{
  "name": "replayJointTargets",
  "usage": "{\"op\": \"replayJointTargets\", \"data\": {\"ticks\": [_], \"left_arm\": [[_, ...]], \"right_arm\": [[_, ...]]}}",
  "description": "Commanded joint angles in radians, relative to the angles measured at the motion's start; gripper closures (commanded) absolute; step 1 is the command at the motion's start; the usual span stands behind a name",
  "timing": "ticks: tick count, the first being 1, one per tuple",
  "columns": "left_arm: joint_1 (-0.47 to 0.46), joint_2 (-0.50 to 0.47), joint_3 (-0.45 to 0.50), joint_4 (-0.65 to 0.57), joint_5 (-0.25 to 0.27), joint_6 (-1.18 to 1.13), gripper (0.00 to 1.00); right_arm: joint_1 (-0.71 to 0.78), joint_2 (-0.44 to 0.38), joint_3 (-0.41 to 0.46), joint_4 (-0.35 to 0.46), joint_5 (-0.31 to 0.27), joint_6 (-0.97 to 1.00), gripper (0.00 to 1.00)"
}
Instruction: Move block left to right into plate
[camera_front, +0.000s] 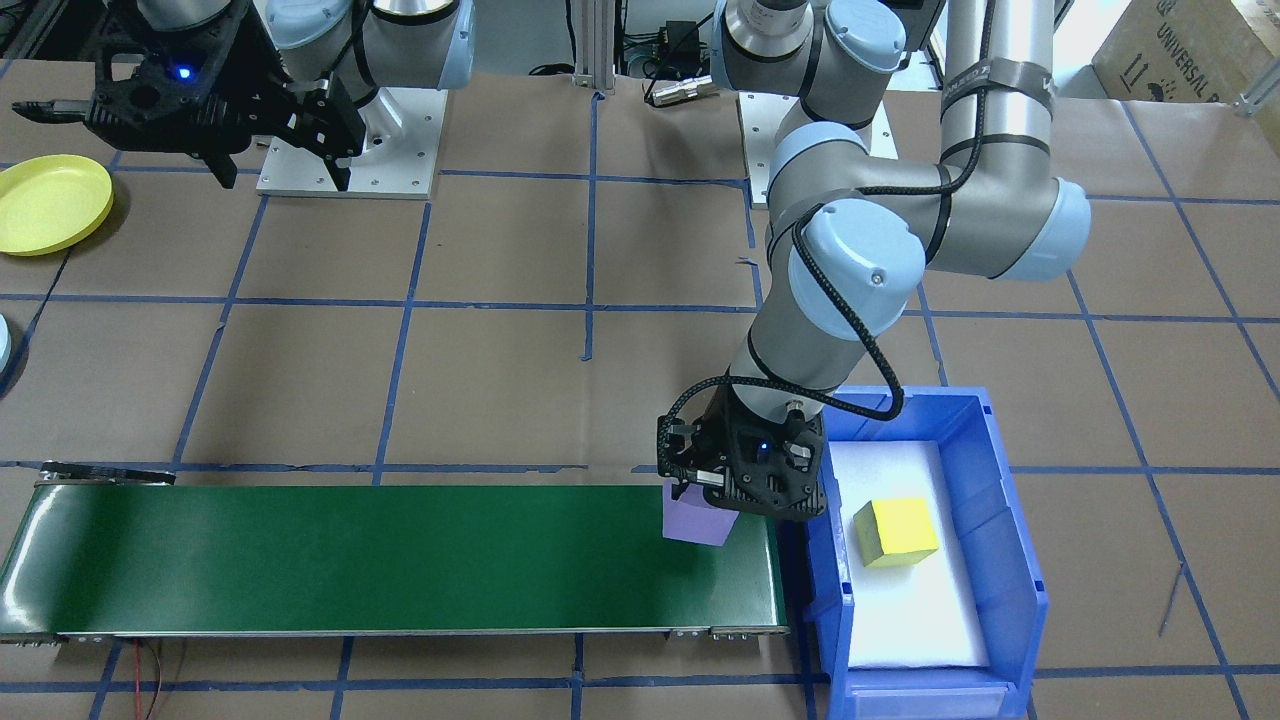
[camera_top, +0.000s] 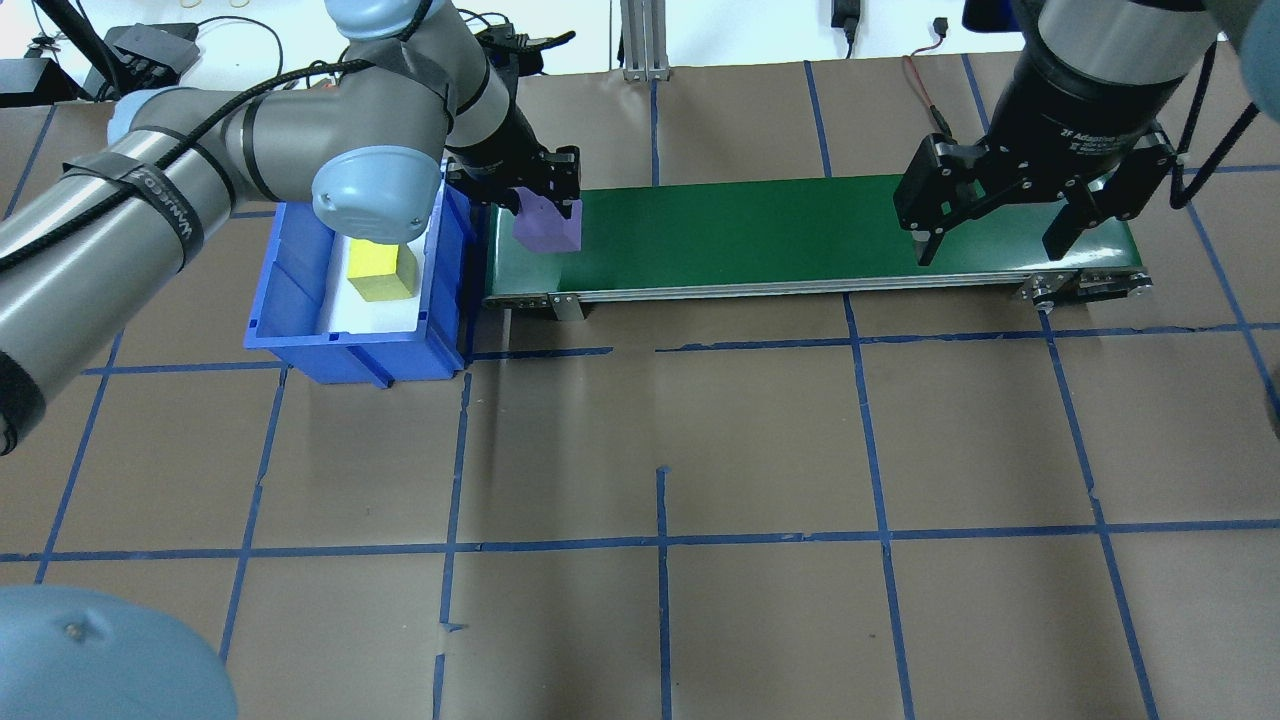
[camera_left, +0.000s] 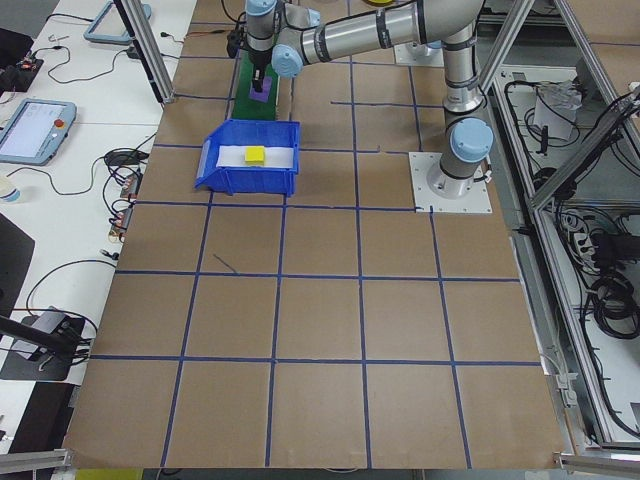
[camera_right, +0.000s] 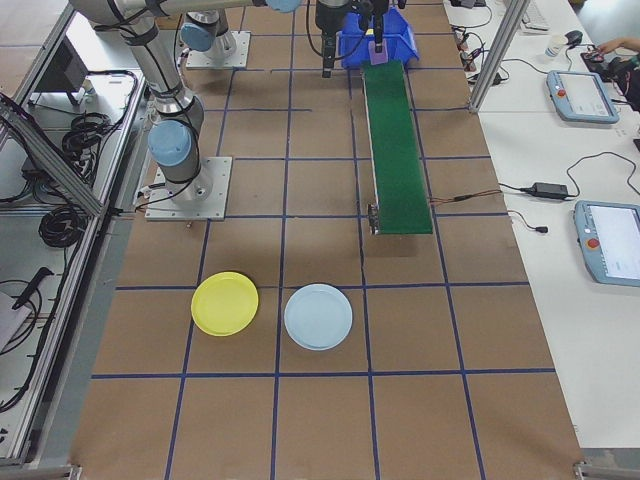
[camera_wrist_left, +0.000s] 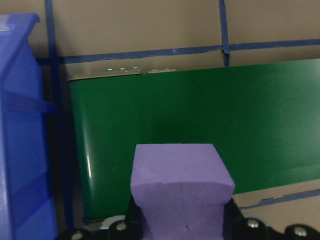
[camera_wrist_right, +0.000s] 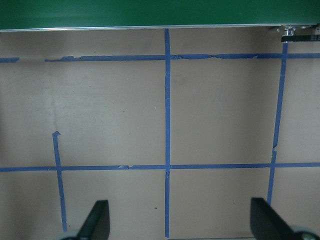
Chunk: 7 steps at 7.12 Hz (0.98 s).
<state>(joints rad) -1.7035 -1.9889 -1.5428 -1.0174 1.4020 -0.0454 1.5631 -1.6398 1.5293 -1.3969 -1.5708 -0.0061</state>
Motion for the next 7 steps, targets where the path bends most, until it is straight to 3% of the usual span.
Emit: {"op": "replayJointTargets", "data": {"ticks": [1,2,4,6,7], "left_arm": [[-0.005,-0.036,0.000,0.037,-0.011,0.001,0.41],[-0.005,-0.039,0.000,0.039,-0.006,-0.001,0.00],[-0.005,-0.004,0.024,0.036,0.015,0.009,0.00],[0.002,0.056,0.050,0.011,0.110,0.012,0.00],[0.052,0.083,0.056,-0.036,0.115,0.024,0.00]], "right_arm": [[0.000,0.000,0.000,-0.001,0.000,0.000,0.00],[0.000,0.000,0.000,0.001,-0.002,0.000,0.00],[0.000,0.000,0.003,0.004,-0.005,0.000,0.00],[0.000,0.000,0.003,0.002,-0.002,0.000,0.00],[0.000,0.000,0.003,0.003,0.000,0.000,0.00]]}}
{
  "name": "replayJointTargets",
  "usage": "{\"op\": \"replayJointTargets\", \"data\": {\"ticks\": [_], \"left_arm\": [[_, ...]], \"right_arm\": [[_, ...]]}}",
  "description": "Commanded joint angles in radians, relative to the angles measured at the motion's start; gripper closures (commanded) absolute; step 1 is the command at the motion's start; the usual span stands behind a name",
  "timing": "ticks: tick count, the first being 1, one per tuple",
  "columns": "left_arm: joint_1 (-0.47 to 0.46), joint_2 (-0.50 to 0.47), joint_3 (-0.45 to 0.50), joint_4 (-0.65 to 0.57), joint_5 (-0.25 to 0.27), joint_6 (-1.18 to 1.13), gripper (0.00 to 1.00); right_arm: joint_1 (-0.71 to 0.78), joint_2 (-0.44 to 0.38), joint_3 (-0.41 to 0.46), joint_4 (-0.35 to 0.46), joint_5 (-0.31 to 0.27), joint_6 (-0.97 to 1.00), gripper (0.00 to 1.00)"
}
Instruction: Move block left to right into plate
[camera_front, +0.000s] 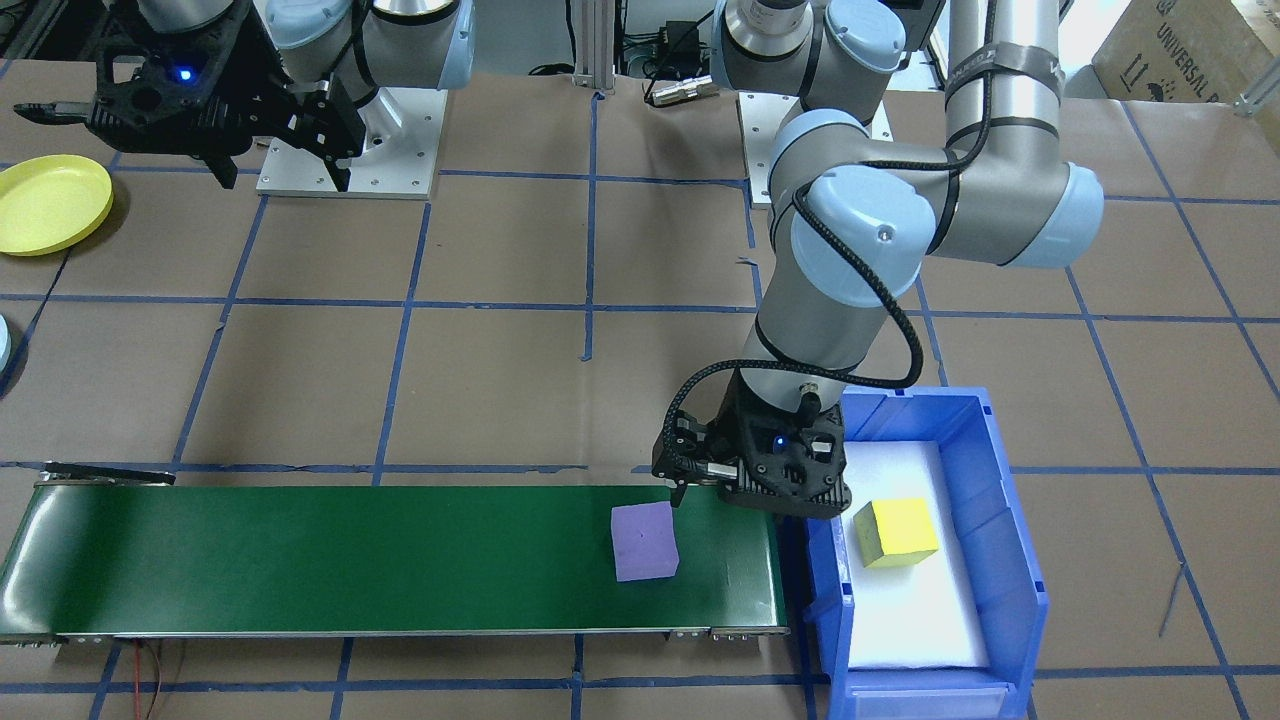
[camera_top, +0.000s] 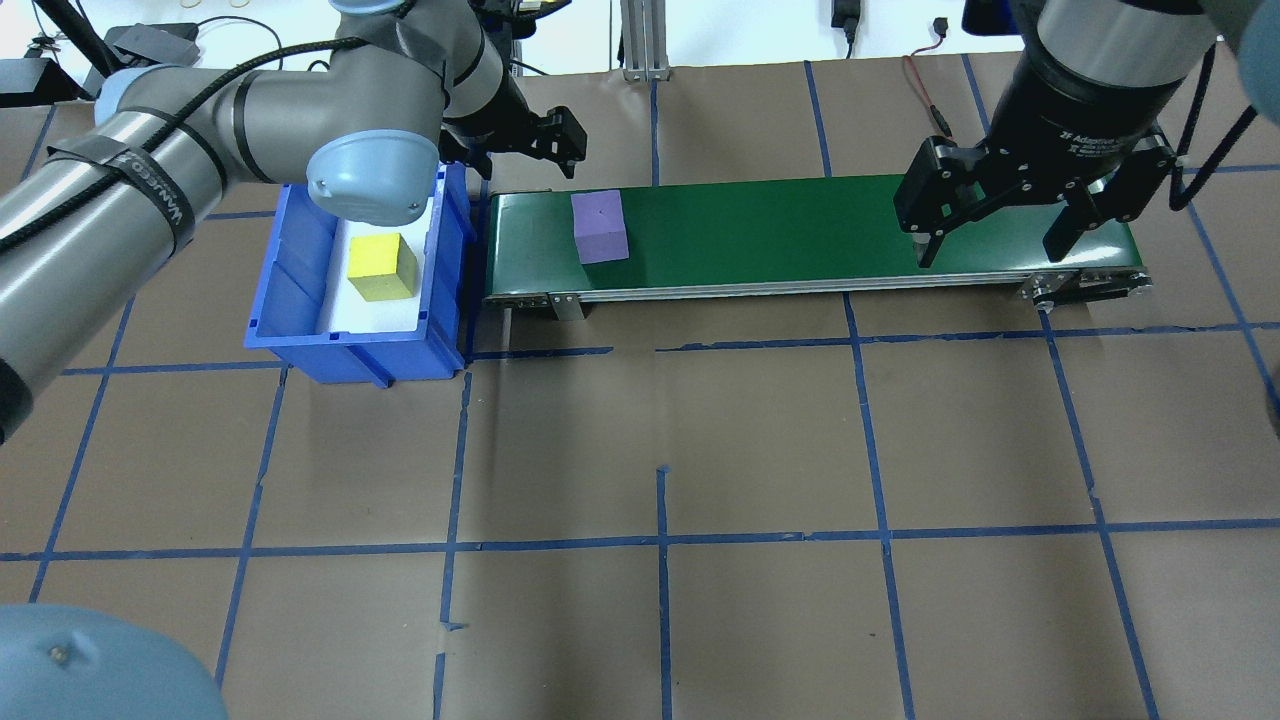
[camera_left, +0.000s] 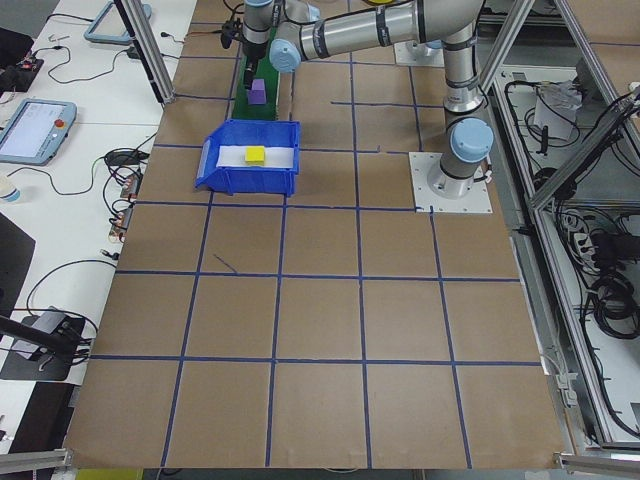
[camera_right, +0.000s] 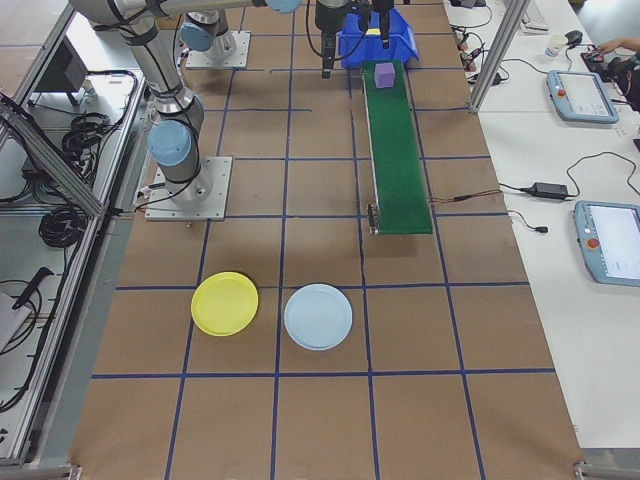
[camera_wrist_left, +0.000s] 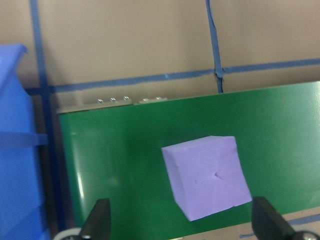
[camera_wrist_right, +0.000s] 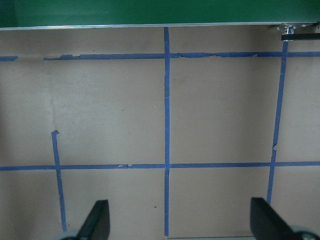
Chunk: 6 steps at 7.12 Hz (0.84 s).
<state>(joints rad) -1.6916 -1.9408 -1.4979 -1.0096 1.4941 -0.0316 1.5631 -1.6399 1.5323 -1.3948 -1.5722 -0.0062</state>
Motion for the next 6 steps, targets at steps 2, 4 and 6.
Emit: {"op": "replayJointTargets", "data": {"ticks": [2,4,6], "left_arm": [[0.211,0.049,0.011,-0.084,0.011,0.202,0.00],[0.254,0.002,0.008,-0.070,0.014,0.246,0.00],[0.256,-0.081,0.007,-0.029,0.024,0.292,0.00]], "right_arm": [[0.000,0.000,0.000,-0.003,0.001,0.000,0.00],[-0.012,0.005,-0.003,-0.009,0.006,-0.015,0.00],[-0.029,0.011,-0.015,-0.016,0.032,-0.005,0.00]]}}
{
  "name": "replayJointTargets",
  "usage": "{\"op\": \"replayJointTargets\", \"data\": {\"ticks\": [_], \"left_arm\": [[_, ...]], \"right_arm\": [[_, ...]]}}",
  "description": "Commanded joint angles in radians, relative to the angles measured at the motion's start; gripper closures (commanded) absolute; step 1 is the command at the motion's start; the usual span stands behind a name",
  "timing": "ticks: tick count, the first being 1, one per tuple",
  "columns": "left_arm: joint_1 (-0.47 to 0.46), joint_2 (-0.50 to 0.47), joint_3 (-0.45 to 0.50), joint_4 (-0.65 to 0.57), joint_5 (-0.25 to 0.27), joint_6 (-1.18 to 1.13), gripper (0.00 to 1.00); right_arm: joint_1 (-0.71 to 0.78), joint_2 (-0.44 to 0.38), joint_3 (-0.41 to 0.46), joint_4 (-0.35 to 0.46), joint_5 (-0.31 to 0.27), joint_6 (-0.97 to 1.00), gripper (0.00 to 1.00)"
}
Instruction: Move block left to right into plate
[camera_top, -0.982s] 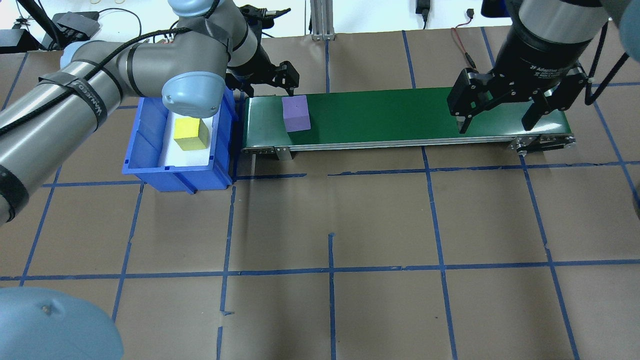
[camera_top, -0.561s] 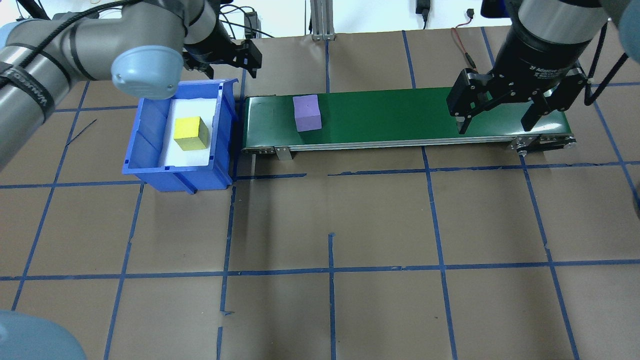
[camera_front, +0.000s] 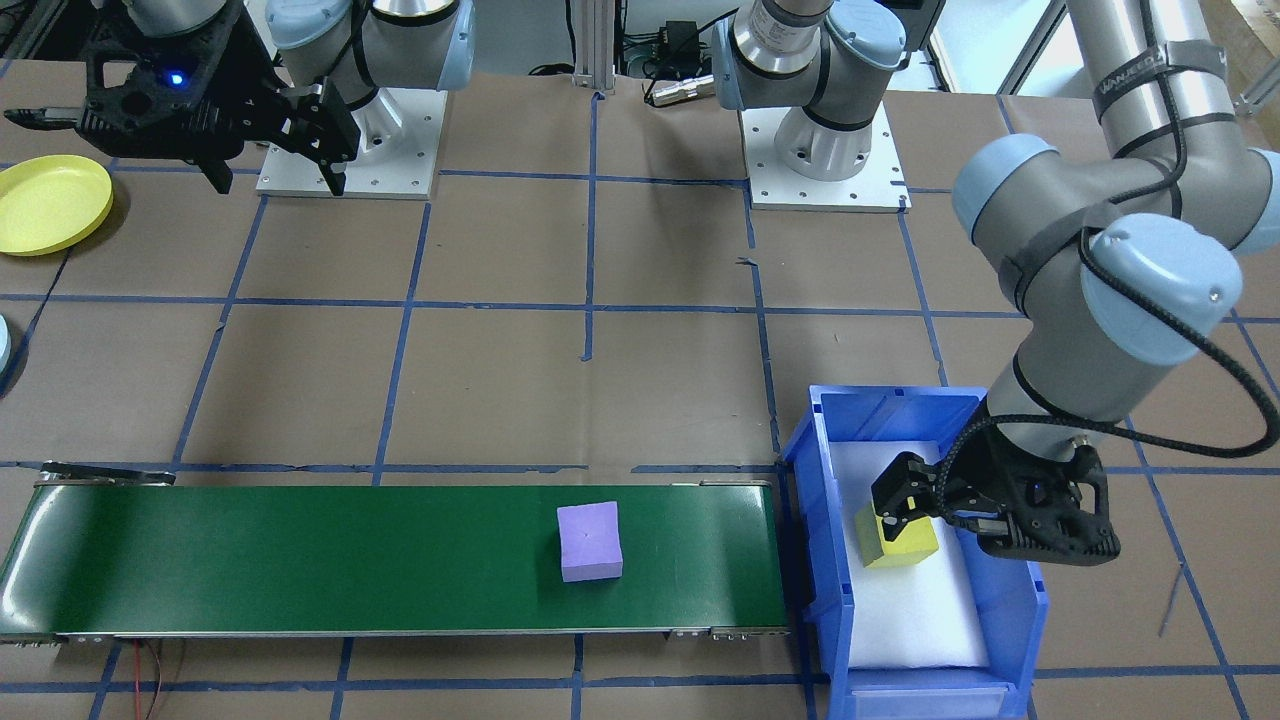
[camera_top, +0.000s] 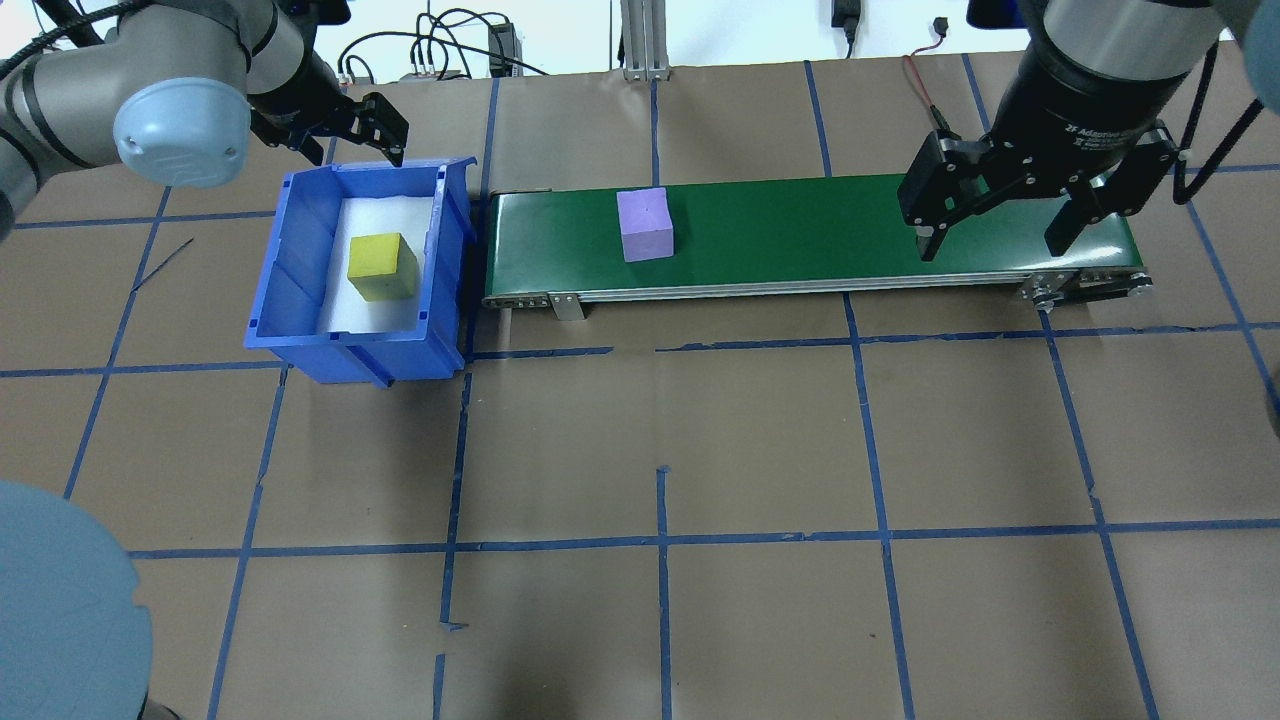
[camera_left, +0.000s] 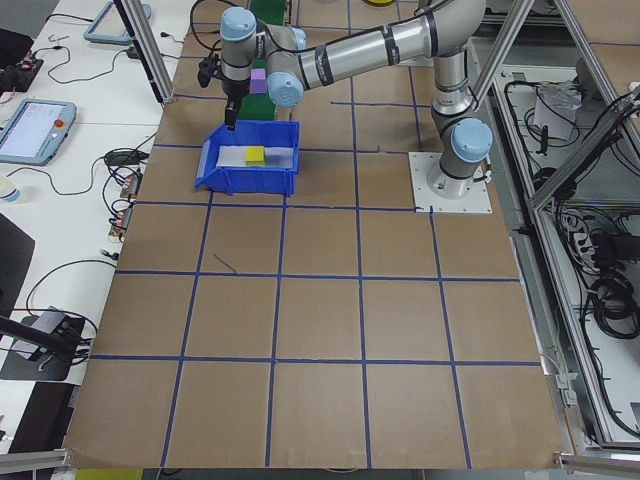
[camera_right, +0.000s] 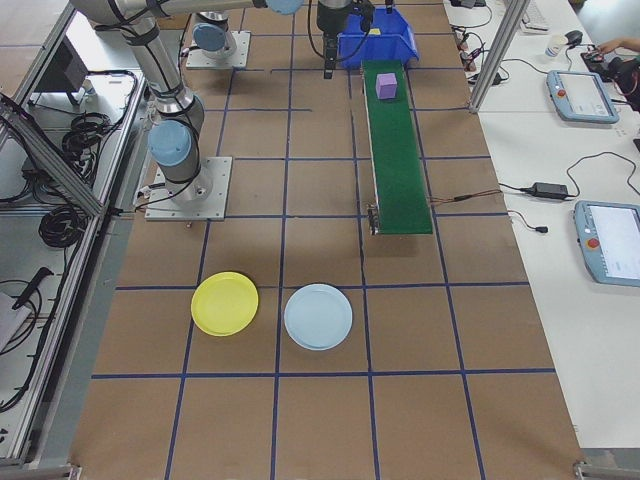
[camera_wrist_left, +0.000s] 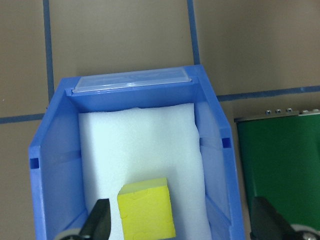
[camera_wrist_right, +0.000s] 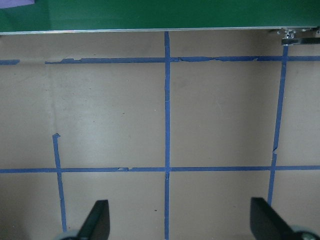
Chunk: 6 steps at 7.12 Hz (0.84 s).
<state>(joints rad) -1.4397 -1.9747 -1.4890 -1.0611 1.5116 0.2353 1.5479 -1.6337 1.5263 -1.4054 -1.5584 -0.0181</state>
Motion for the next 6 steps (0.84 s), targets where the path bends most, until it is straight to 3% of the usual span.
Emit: {"op": "replayJointTargets", "data": {"ticks": [1,4,6], "left_arm": [[0.005,-0.058,-0.016,0.023,0.009,0.019,0.00],[0.008,-0.084,-0.034,0.023,0.030,0.018,0.00],[0.019,-0.085,-0.057,0.023,0.041,-0.016,0.00]], "right_arm": [[-0.037,0.008,-0.005,-0.007,0.015,-0.002,0.00],[-0.201,0.037,-0.005,-0.083,0.038,-0.124,0.00],[-0.370,0.093,-0.001,-0.116,0.037,-0.403,0.00]]}}
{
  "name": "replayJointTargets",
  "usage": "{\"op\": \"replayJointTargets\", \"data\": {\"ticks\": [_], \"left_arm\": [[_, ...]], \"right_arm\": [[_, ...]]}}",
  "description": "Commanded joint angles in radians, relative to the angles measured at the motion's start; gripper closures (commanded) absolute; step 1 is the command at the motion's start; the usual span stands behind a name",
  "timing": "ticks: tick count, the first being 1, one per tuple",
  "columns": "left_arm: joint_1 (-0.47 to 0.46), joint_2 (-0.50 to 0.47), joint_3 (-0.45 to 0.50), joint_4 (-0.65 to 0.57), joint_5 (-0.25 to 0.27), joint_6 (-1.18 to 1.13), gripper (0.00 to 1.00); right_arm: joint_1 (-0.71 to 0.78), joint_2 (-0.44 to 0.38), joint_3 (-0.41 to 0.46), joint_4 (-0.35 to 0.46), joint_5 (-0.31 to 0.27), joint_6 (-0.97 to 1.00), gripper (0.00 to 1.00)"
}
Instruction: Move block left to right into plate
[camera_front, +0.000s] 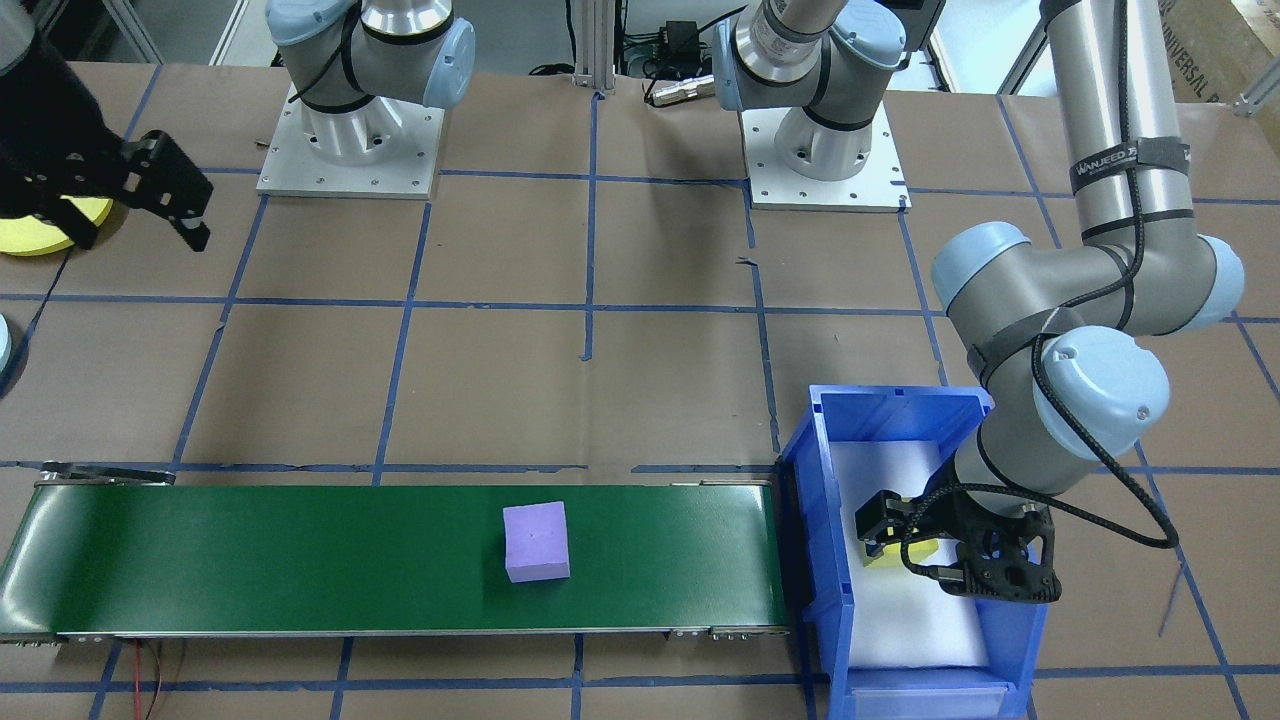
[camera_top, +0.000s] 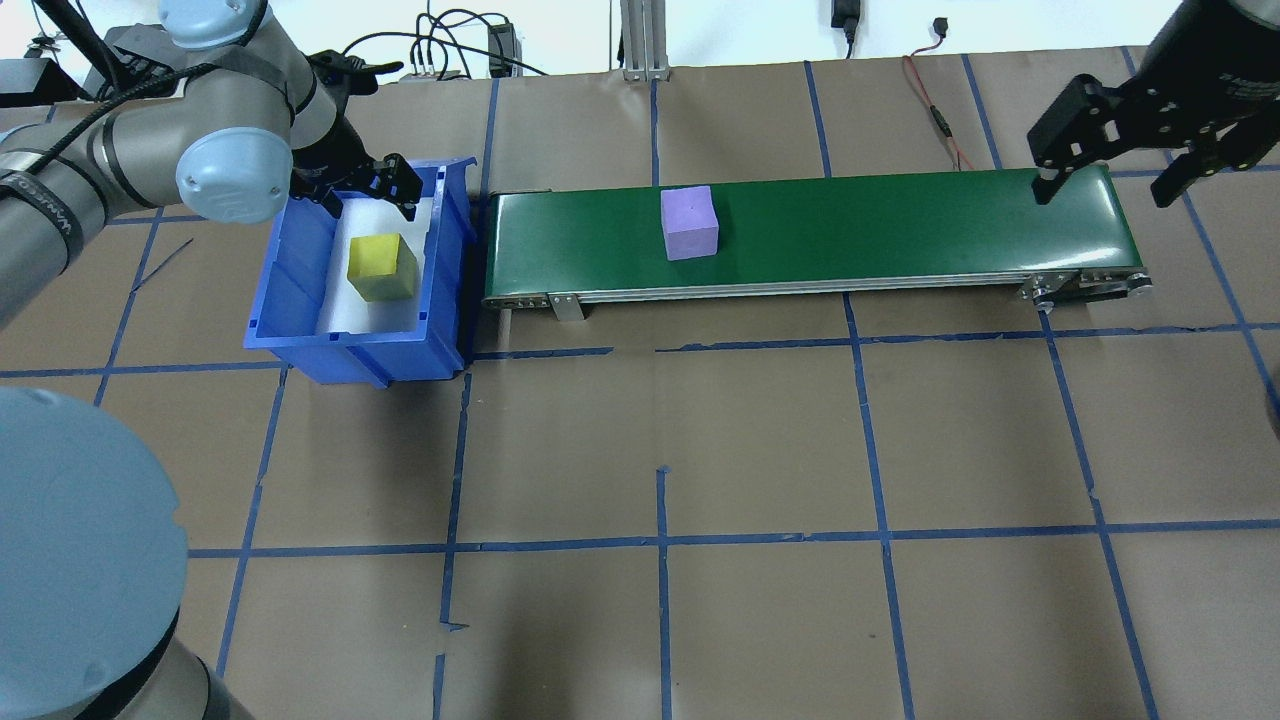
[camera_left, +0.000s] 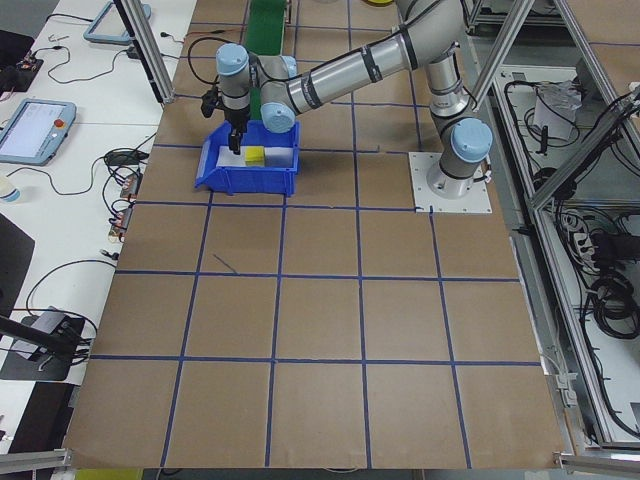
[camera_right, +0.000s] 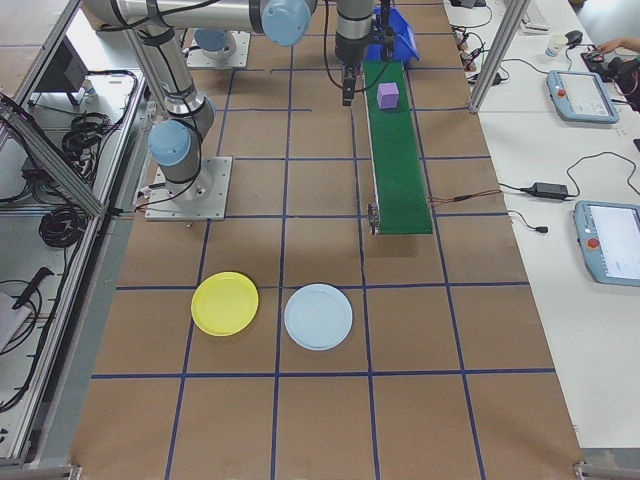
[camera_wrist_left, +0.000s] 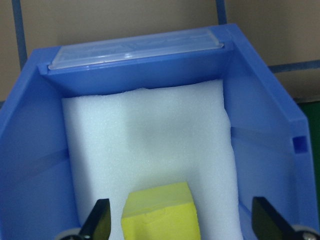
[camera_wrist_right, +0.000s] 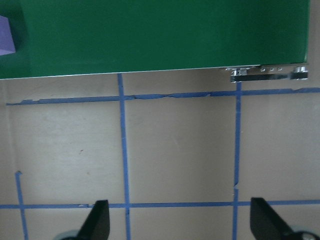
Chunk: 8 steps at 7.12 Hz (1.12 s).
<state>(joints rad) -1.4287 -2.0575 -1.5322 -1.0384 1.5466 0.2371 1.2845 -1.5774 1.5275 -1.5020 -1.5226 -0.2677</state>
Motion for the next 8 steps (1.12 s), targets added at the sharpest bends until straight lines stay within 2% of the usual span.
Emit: {"op": "replayJointTargets", "data": {"ticks": [1,2,3,4,6,7,8], "left_arm": [[0.014,-0.003,-0.016,0.000,0.006,-0.031,0.00],[0.014,-0.003,-0.028,0.000,0.006,-0.054,0.00],[0.014,-0.004,-0.048,0.000,0.003,-0.065,0.00],[0.014,-0.007,-0.054,0.000,0.003,-0.079,0.00],[0.019,-0.018,-0.071,0.001,-0.003,-0.085,0.01],[0.019,-0.019,-0.080,0.001,0.001,-0.085,0.07],[0.030,-0.019,-0.095,0.000,-0.003,-0.088,0.25]], "right_arm": [[-0.190,0.062,0.005,-0.050,0.002,-0.274,0.00],[-0.242,0.154,-0.001,-0.163,0.002,-0.379,0.00],[-0.260,0.218,-0.015,-0.235,0.019,-0.392,0.00],[-0.260,0.244,-0.007,-0.263,0.053,-0.392,0.00],[-0.260,0.328,-0.016,-0.316,0.166,-0.421,0.00],[-0.260,0.342,-0.015,-0.354,0.247,-0.439,0.00],[-0.258,0.353,-0.010,-0.407,0.266,-0.474,0.00]]}}
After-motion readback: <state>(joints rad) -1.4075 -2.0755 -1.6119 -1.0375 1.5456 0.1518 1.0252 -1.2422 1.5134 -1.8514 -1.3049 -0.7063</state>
